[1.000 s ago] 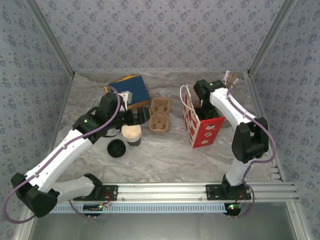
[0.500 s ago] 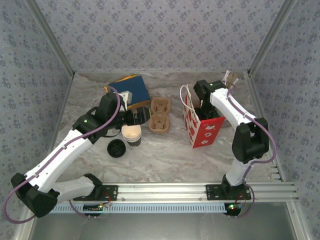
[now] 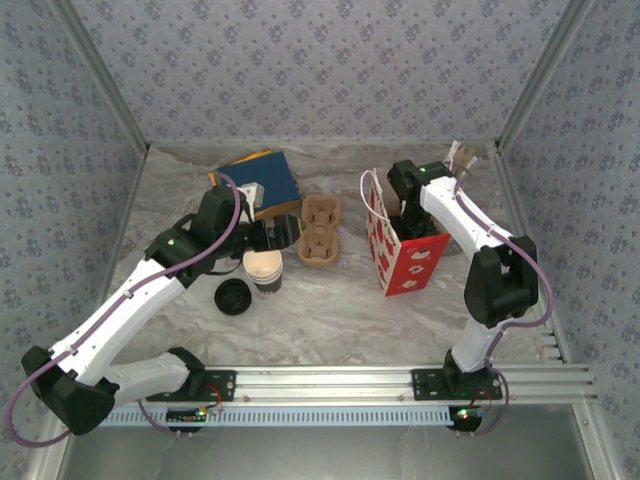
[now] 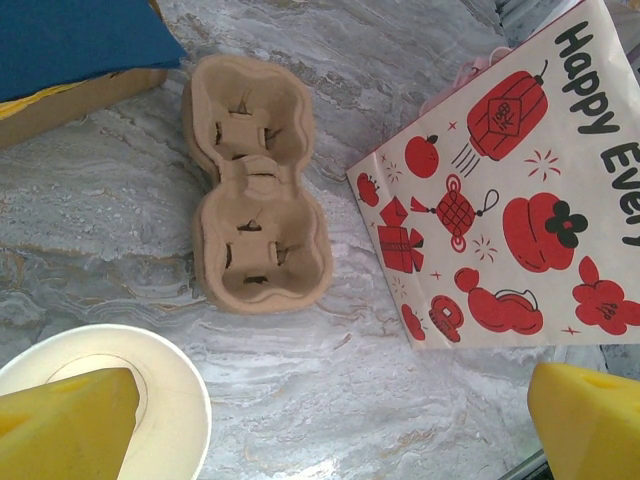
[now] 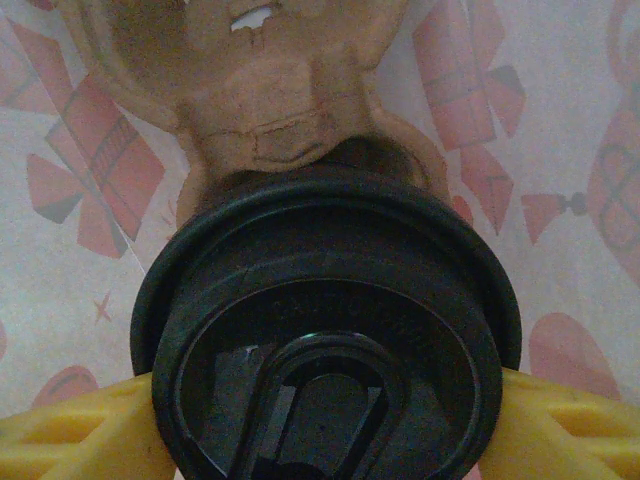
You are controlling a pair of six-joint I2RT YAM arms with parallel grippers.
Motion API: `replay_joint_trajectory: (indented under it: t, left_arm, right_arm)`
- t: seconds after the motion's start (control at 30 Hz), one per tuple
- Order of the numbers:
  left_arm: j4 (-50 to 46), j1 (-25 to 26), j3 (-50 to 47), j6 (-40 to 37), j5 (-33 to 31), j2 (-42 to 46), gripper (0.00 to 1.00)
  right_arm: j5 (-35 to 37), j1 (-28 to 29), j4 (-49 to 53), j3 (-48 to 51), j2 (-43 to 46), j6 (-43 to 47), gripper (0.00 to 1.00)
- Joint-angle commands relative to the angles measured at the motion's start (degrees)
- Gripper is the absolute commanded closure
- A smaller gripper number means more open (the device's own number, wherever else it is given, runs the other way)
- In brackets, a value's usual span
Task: Pack the takeout coffee
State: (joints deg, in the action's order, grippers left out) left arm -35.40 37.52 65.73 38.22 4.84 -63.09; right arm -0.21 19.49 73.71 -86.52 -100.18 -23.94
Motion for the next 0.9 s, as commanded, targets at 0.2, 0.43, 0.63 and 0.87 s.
replay_joint_trajectory:
  t: [0.2,0.43,0.63,0.87]
  left_arm:
    - [-0.3,0.4,0.7,0.4,-0.6,1.0,0.00]
    - [-0.2,0.4,1.0,0.4,-0.5,0.8,0.00]
    - [-0.3,0.4,1.1,0.3,-0.5,0.8,0.00]
    - [-0.4,0.4,1.2,0.3,-0.5,0.9,0.00]
  right_arm:
    - [-0.9,0.3,2.4,0.5,-2.9,-0.5,0.28]
    - [-0.9,0.3,2.7,0.3,-2.4,-0.6,0.28]
    - [-0.8,0.4,2.8,0.2,-2.5,-0.6,0.28]
    - [-1.0,0.4,3.0,0.3,-2.5,-0.7,0.28]
